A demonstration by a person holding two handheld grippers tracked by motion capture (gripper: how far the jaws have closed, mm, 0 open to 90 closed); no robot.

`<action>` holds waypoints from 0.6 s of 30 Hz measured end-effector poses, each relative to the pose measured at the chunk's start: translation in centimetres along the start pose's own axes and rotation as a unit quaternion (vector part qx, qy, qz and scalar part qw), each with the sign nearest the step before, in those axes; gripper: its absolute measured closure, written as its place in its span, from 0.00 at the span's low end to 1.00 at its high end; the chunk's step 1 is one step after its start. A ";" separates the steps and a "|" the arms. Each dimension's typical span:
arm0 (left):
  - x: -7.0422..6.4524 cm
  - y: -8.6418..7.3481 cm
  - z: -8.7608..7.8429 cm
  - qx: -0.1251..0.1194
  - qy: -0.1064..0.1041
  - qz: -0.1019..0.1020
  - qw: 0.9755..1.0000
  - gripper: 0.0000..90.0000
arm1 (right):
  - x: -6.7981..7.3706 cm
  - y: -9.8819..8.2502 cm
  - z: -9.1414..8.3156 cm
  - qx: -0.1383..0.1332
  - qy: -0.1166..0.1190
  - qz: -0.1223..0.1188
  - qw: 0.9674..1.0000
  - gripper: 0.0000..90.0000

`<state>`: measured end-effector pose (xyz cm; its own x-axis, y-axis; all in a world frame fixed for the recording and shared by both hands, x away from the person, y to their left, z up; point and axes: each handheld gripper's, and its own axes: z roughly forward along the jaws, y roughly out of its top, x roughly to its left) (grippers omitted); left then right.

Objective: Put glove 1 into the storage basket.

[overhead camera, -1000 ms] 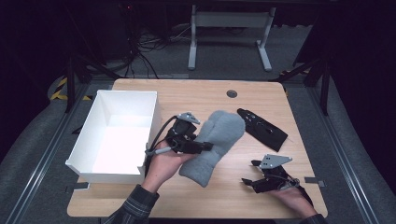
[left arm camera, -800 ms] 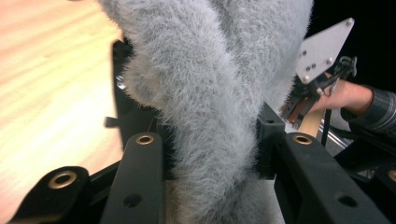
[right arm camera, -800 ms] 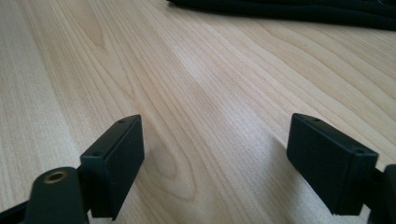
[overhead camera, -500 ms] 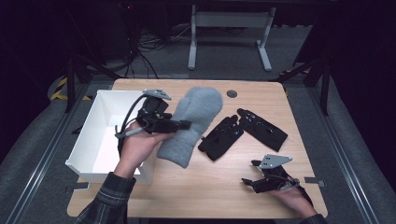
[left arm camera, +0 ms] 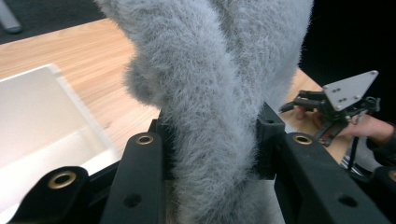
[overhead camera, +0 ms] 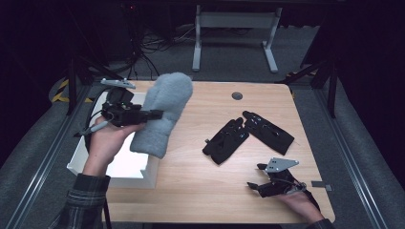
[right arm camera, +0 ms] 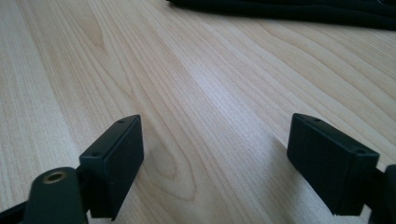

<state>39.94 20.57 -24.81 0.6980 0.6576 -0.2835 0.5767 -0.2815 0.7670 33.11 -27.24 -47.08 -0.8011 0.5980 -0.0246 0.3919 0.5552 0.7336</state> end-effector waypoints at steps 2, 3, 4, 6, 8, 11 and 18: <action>0.6 -0.3 -0.8 -0.004 0.007 -0.009 1.000 0.72 | 0.0 0.0 0.0 0.000 0.000 0.000 1.000 0.21; 0.9 -0.5 -1.2 -0.007 0.011 -0.013 1.000 0.72 | 0.0 0.0 0.0 0.000 -0.001 0.000 1.000 0.21; 1.2 -0.7 -1.5 -0.009 0.014 -0.014 1.000 0.72 | 0.0 0.0 0.0 0.000 -0.001 0.001 1.000 0.21; 1.8 -1.1 -2.2 -0.010 0.023 -0.020 0.999 0.72 | 0.0 0.0 0.0 0.000 -0.002 0.001 1.000 0.21; 2.4 -1.5 -2.7 -0.007 0.037 -0.026 0.999 0.72 | 0.0 0.0 0.0 -0.001 -0.002 0.002 1.000 0.21; 3.4 -2.4 -3.5 -0.003 0.058 -0.034 0.998 0.72 | 0.0 0.0 0.0 -0.001 -0.002 0.002 1.000 0.21; 5.9 -4.7 -3.3 0.016 0.077 -0.066 0.995 0.72 | 0.0 0.0 0.0 -0.001 -0.003 0.003 1.000 0.21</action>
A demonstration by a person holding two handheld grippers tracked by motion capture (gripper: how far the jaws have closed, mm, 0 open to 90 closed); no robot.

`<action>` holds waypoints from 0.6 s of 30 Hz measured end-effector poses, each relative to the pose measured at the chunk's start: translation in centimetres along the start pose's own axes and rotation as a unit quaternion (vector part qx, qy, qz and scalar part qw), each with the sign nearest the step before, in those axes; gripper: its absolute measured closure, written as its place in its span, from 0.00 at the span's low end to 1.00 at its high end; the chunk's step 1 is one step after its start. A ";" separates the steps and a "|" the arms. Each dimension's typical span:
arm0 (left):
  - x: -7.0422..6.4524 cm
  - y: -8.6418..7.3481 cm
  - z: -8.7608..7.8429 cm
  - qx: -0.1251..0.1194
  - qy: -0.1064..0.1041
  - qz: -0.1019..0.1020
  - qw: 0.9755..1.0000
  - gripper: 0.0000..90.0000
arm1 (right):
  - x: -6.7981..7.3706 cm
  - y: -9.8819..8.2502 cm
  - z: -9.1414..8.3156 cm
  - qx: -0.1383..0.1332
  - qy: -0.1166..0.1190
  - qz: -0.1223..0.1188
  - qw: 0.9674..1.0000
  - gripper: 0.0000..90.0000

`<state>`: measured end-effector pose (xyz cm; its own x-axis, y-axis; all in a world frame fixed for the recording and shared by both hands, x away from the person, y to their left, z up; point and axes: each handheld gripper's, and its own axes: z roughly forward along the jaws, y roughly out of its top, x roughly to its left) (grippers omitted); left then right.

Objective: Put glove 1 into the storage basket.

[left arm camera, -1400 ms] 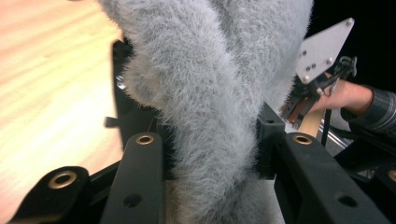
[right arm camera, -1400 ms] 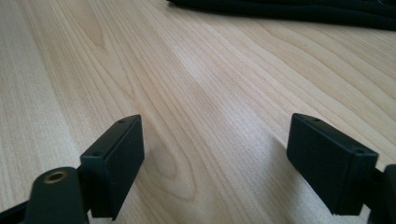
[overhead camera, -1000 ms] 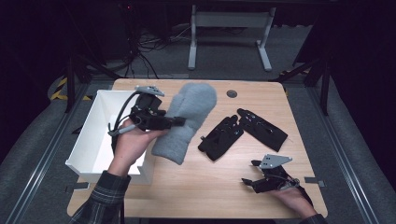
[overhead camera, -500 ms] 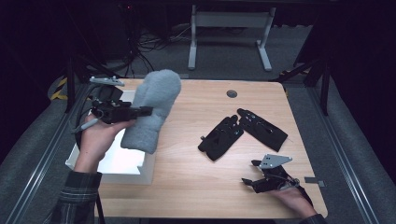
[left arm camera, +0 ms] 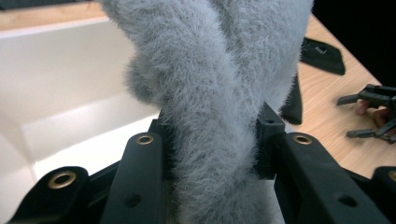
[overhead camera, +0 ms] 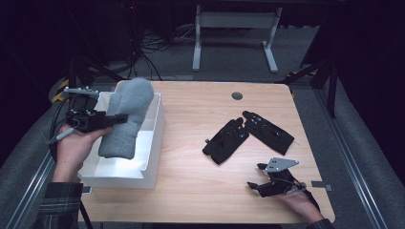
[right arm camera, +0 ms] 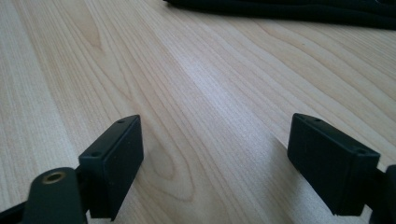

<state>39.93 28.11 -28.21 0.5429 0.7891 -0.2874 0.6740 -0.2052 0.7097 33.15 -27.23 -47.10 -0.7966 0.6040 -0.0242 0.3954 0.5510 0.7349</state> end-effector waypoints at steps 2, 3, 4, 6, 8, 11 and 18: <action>0.6 -0.6 0.5 0.007 0.003 -0.010 1.000 0.72 | 0.0 0.0 0.0 0.000 0.000 0.001 1.000 0.21; 0.9 -0.8 0.8 0.009 0.002 -0.013 1.000 0.72 | 0.0 0.0 0.0 0.000 0.000 0.001 1.000 0.21; 1.3 -1.2 1.2 0.013 0.003 -0.019 1.000 0.72 | 0.0 0.0 0.0 0.000 0.000 0.001 1.000 0.21; 1.8 -1.7 2.0 0.020 0.004 -0.026 0.999 0.72 | 0.0 0.0 0.0 0.000 0.000 0.001 1.000 0.21; 2.2 -2.2 2.9 0.034 0.008 -0.032 0.999 0.72 | 0.0 0.0 0.0 0.000 0.000 0.001 1.000 0.21; 2.8 -2.9 4.0 0.045 0.009 -0.038 0.998 0.72 | 0.0 0.0 0.0 0.000 0.000 0.001 1.000 0.21; 4.0 -4.4 6.9 0.073 0.001 -0.052 0.996 0.71 | 0.0 0.0 0.0 0.000 0.000 0.001 1.000 0.21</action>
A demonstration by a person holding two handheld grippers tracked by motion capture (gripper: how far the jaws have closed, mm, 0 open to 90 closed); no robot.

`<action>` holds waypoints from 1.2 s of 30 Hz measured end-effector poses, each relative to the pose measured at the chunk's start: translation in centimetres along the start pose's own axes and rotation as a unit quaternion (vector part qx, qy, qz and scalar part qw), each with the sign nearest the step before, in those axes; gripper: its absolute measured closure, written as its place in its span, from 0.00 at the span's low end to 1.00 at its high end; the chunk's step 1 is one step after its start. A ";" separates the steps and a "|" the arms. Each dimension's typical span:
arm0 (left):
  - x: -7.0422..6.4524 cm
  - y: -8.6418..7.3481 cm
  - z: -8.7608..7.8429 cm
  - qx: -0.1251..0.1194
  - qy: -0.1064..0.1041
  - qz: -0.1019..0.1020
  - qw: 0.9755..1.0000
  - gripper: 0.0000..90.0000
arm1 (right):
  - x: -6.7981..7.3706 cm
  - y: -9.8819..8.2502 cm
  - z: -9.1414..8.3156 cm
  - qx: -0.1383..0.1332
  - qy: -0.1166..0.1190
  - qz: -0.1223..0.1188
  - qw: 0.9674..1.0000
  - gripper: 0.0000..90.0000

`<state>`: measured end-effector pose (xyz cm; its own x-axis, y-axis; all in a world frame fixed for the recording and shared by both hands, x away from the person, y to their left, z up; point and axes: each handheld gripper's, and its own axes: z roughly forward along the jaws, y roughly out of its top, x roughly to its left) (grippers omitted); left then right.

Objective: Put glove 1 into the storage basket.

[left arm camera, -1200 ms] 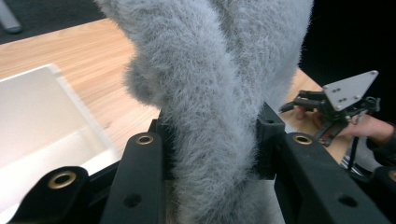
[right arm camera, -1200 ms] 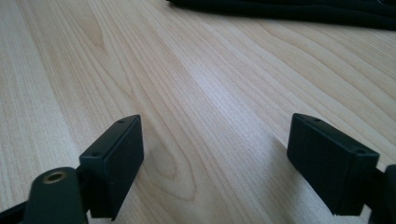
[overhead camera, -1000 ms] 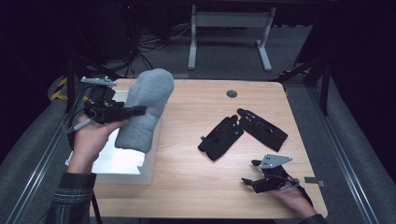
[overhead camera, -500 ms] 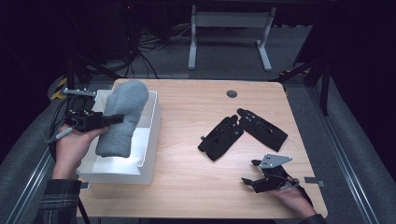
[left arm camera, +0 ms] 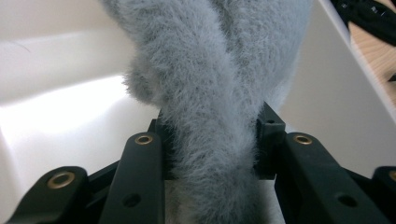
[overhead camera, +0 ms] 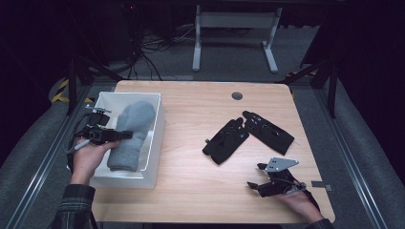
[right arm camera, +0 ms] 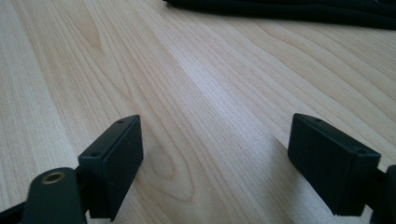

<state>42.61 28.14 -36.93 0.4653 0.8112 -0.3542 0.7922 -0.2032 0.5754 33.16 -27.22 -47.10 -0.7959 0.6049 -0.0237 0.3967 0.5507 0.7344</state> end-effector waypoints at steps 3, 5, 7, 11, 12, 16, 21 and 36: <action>0.4 -0.2 1.1 0.013 -0.005 -0.003 1.000 0.71 | 0.0 0.0 0.0 0.000 0.000 0.000 1.000 0.21; 0.8 -0.5 2.1 0.025 -0.007 -0.006 1.000 0.71 | 0.0 0.0 0.0 0.000 0.000 0.000 1.000 0.21; 1.3 -0.7 2.7 0.033 -0.010 -0.008 0.999 0.70 | 0.0 0.0 0.0 0.000 0.000 0.000 1.000 0.21; 2.0 -0.8 3.7 0.047 -0.006 -0.014 0.999 0.68 | 0.0 0.0 0.0 0.000 0.000 0.000 1.000 0.21; 2.1 -0.9 4.0 0.056 -0.003 -0.010 0.998 0.67 | 0.0 0.0 0.0 0.000 0.000 0.000 1.000 0.21; 2.4 -1.1 4.9 0.066 0.020 -0.005 0.998 0.59 | 0.0 0.0 0.0 0.000 0.000 0.000 1.000 0.21; 2.5 -1.3 4.9 0.052 0.040 -0.002 0.998 0.39 | 0.0 0.0 0.0 0.001 -0.001 -0.001 1.000 0.21; -1.5 1.2 -0.7 -0.033 0.061 0.043 0.997 0.17 | 0.0 0.0 0.0 0.001 -0.001 -0.002 1.000 0.20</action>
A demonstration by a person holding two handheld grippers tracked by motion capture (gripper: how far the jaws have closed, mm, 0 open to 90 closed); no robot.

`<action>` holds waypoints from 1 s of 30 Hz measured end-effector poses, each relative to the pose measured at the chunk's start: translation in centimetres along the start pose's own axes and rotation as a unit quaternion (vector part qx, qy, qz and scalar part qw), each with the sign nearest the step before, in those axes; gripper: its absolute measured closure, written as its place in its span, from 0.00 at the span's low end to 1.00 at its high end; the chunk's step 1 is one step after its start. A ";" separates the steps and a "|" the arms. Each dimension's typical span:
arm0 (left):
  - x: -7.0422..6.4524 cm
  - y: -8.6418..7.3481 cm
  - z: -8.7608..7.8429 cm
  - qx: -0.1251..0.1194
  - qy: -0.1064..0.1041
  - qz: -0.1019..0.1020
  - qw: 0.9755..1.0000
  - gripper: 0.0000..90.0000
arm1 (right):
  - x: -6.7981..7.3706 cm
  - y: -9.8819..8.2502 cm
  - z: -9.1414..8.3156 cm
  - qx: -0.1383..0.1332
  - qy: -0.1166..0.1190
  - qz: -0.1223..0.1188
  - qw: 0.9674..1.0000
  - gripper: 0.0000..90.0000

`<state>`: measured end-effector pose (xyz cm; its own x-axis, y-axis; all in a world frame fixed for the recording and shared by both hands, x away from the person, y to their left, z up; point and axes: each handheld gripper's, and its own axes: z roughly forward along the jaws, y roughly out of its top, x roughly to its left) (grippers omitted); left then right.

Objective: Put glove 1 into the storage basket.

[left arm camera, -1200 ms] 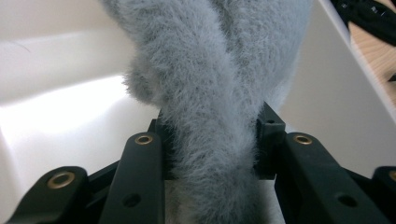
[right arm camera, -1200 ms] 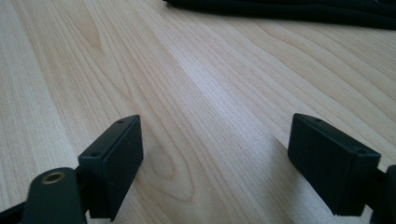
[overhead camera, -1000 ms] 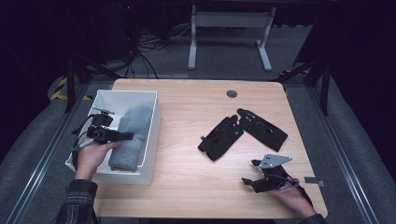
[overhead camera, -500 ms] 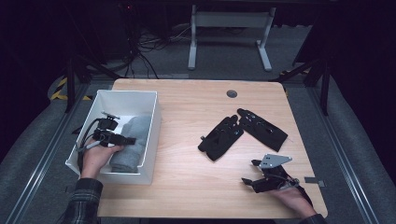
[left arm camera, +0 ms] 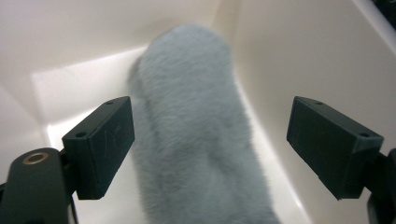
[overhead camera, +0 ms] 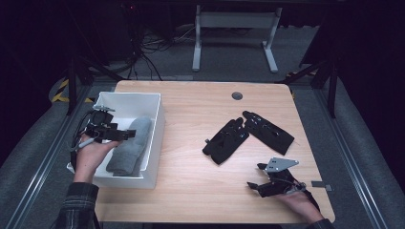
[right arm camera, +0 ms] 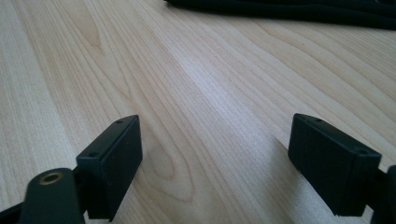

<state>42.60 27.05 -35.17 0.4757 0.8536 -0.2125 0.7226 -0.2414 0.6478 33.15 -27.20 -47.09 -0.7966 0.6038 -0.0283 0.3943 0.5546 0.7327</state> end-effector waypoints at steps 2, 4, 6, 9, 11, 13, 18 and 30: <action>-0.9 0.5 -0.6 -0.007 -0.006 0.010 1.000 0.17 | 0.0 0.0 0.0 0.000 0.001 0.000 1.000 0.20; -1.8 1.0 -1.1 -0.015 -0.012 0.023 1.000 0.17 | 0.0 0.0 0.0 0.000 0.001 0.001 1.000 0.19; -2.8 1.6 -1.5 -0.016 -0.014 0.036 0.999 0.17 | 0.0 0.0 0.0 0.001 0.001 0.001 1.000 0.19; -4.2 2.2 -1.7 -0.025 -0.025 0.051 0.998 0.17 | 0.0 0.0 0.0 0.001 0.001 0.000 1.000 0.18; -4.8 2.4 -1.8 -0.026 -0.028 0.057 0.998 0.17 | 0.0 0.0 0.0 0.001 0.002 0.000 1.000 0.18; -6.4 2.8 -1.7 -0.030 -0.039 0.072 0.996 0.17 | 0.0 0.0 0.0 0.001 0.003 0.000 1.000 0.18; -8.8 3.4 -1.3 -0.040 -0.059 0.088 0.994 0.17 | 0.0 0.0 0.0 0.002 0.003 -0.001 1.000 0.17; -15.1 3.6 1.4 -0.038 -0.100 0.130 0.986 0.17 | 0.0 0.0 0.0 0.003 0.003 -0.001 1.000 0.17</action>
<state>38.68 12.67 -30.67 0.7348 0.6573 -0.1674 0.5268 -0.3975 0.7513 33.17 -27.16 -47.11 -0.8001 0.5994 -0.0247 0.3957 0.5583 0.7292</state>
